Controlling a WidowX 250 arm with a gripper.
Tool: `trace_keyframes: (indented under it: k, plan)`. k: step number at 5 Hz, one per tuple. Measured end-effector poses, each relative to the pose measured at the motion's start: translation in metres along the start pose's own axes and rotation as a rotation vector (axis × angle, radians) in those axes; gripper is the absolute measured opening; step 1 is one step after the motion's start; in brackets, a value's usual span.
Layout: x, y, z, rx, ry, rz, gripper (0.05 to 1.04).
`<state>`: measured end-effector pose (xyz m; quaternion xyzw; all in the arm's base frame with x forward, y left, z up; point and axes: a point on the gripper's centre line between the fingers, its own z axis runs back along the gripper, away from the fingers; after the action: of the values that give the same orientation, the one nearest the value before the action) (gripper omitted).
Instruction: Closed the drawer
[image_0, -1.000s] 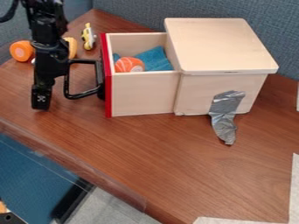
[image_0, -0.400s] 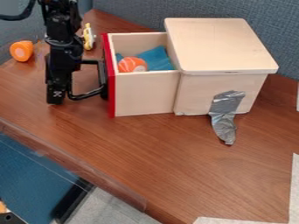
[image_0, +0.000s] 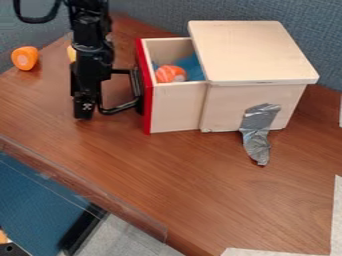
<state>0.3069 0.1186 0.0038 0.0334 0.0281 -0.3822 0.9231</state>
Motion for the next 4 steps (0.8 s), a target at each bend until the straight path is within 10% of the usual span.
trace_keyframes:
  k: [4]
  plan:
    - [0.077, 0.002, 0.003, 0.02, -0.033, -0.009, 1.001]
